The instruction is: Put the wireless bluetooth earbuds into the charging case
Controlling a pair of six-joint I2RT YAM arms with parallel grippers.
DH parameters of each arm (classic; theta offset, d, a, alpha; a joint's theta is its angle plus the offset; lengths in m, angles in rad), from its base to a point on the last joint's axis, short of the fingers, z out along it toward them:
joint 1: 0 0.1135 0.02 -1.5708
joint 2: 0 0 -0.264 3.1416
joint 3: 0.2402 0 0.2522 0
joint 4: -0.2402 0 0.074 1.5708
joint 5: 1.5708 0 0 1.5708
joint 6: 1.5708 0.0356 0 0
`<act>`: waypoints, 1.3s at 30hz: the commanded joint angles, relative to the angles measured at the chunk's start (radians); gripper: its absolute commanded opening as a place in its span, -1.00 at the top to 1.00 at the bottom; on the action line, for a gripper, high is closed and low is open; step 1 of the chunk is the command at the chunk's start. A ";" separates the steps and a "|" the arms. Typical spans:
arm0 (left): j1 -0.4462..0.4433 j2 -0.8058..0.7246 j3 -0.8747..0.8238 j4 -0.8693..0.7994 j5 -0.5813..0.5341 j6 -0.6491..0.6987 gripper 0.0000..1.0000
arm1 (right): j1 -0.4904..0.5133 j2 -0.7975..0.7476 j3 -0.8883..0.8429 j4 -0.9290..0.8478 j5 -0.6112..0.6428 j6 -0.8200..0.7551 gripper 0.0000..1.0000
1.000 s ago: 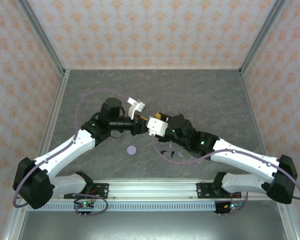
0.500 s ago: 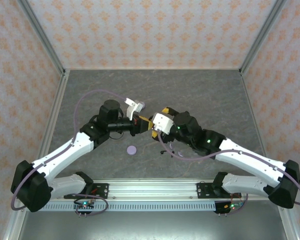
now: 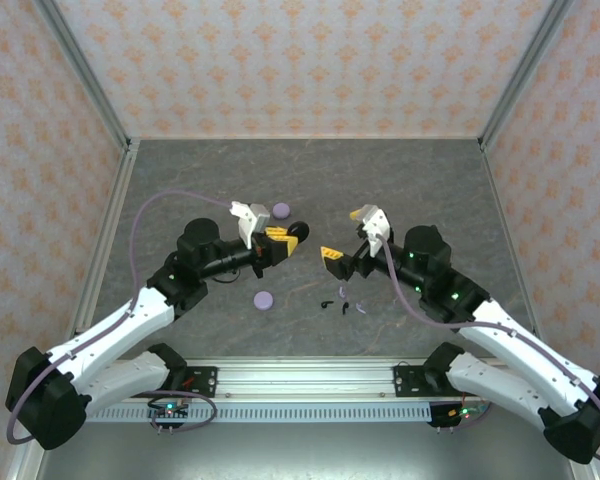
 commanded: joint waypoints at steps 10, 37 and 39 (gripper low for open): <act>-0.032 -0.020 -0.003 0.062 -0.020 0.061 0.89 | -0.020 0.144 0.091 0.151 -0.056 0.121 -0.81; -0.048 0.011 0.014 0.067 -0.017 0.067 0.90 | -0.046 0.271 0.164 0.108 -0.028 0.142 -0.82; -0.048 0.008 0.011 0.065 -0.019 0.069 0.90 | -0.053 0.278 0.170 0.104 -0.037 0.149 -0.82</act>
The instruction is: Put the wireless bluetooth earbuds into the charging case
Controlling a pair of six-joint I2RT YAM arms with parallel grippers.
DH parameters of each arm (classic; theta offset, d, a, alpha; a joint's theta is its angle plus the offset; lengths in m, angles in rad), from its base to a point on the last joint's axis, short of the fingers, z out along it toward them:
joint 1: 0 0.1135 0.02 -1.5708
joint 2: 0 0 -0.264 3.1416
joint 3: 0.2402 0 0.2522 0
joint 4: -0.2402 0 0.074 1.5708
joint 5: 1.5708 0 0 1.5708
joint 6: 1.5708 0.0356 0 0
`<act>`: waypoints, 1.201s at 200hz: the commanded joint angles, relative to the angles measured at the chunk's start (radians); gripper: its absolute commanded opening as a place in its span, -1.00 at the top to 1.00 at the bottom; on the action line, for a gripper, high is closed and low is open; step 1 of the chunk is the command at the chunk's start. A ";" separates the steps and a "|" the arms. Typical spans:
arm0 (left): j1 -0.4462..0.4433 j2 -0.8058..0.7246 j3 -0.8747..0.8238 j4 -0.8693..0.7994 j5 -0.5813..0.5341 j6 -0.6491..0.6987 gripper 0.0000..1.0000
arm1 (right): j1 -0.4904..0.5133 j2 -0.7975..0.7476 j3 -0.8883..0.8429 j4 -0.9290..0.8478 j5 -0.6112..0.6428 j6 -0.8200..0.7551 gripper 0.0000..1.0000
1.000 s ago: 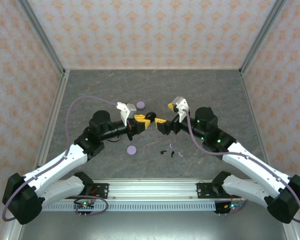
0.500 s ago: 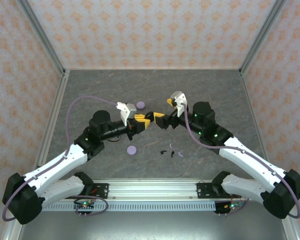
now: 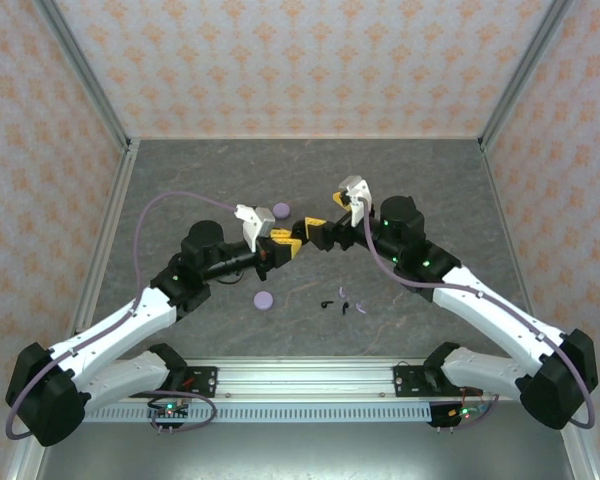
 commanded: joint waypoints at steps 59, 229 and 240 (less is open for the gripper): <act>-0.016 -0.013 0.013 0.030 -0.011 0.036 0.90 | -0.043 0.043 0.098 -0.075 -0.048 0.050 -0.82; -0.017 -0.133 -0.106 -0.086 -0.141 0.044 0.92 | -0.036 0.144 -0.060 -0.711 0.107 0.516 -0.05; -0.017 -0.134 -0.106 -0.085 -0.143 0.044 0.92 | -0.011 0.178 -0.060 -0.711 0.126 0.524 -0.02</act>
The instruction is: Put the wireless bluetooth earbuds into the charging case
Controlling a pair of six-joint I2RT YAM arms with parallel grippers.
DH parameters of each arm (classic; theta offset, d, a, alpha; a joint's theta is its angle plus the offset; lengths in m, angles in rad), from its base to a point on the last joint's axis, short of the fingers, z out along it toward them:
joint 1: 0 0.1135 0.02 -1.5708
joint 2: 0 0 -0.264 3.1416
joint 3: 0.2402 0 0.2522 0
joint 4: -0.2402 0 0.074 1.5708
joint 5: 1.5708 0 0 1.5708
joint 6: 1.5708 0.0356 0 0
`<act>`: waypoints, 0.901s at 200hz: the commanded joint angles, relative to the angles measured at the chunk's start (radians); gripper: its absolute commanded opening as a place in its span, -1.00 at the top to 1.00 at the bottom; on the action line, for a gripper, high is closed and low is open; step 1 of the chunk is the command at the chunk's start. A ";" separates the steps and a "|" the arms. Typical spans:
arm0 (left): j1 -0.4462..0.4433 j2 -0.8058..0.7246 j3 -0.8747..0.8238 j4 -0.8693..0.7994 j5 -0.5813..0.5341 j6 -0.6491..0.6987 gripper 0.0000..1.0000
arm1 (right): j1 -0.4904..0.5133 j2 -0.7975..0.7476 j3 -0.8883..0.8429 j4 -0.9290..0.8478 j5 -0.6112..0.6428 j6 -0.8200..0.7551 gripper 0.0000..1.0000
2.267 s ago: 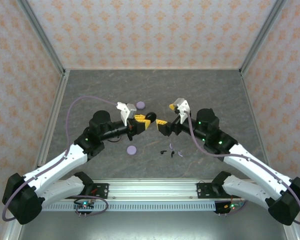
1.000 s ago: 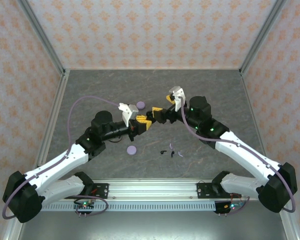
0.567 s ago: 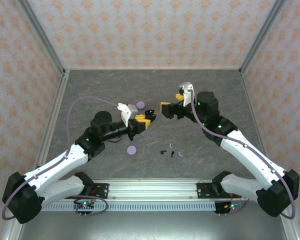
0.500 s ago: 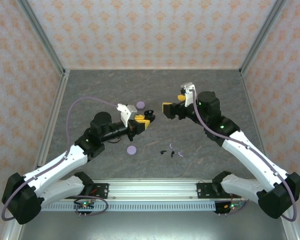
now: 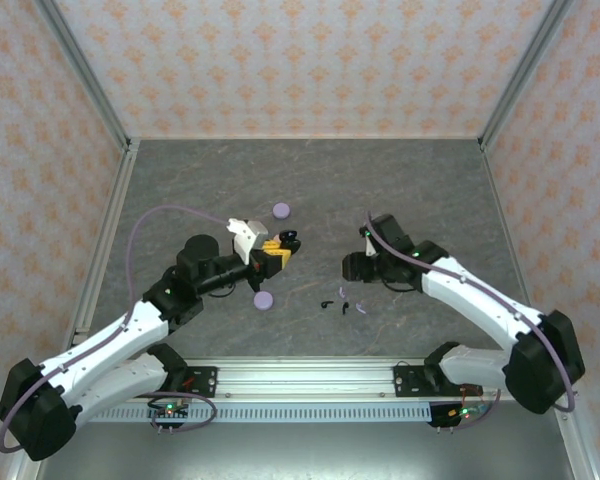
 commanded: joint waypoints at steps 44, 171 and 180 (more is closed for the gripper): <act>-0.009 -0.021 -0.005 -0.001 -0.026 0.009 0.92 | 0.150 0.187 0.018 0.045 0.023 0.073 0.02; -0.010 -0.046 -0.013 -0.020 -0.039 0.007 0.91 | 0.229 0.470 0.141 0.125 -0.015 -0.013 0.03; -0.009 -0.047 -0.013 -0.023 -0.042 0.009 0.92 | 0.229 0.468 0.131 0.120 -0.022 -0.006 0.04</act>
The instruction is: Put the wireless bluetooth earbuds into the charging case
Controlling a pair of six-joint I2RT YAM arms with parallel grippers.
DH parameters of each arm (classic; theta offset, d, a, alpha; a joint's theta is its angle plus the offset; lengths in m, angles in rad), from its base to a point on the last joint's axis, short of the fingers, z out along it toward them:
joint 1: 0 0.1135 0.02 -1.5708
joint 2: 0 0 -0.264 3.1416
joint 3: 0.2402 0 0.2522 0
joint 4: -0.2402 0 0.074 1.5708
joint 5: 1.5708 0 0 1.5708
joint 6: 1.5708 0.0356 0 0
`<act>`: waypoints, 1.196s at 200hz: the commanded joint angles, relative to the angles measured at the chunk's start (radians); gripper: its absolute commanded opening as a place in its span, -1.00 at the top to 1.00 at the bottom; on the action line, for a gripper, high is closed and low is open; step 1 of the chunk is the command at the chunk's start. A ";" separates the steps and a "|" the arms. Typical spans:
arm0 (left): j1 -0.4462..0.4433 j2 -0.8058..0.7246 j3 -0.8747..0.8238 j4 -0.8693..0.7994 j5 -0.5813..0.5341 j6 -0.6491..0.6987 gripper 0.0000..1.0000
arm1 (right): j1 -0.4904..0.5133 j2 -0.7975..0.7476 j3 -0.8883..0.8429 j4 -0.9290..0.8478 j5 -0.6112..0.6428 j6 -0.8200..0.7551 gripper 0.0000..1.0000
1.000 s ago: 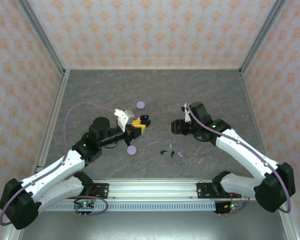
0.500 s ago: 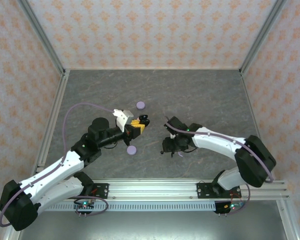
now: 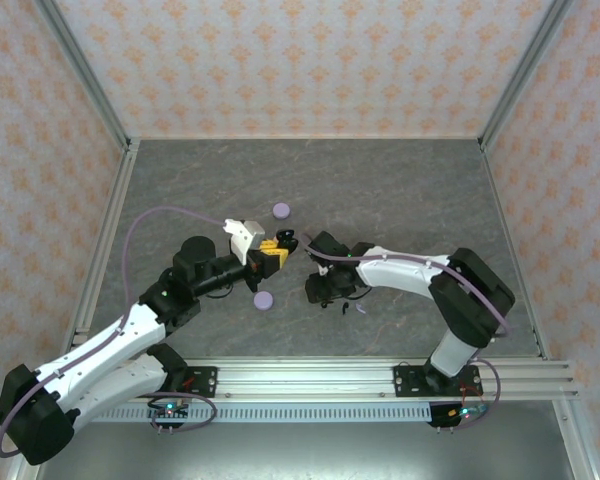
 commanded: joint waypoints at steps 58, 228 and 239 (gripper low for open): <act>-0.010 -0.014 -0.012 0.004 -0.033 0.011 0.91 | 0.005 -0.042 -0.061 -0.048 -0.062 0.036 0.10; -0.009 -0.024 -0.008 -0.013 -0.039 0.017 0.91 | 0.031 -0.068 0.031 -0.161 0.082 0.023 0.18; -0.010 -0.025 -0.011 -0.015 -0.040 0.018 0.91 | 0.037 -0.051 0.041 -0.152 0.079 0.023 0.19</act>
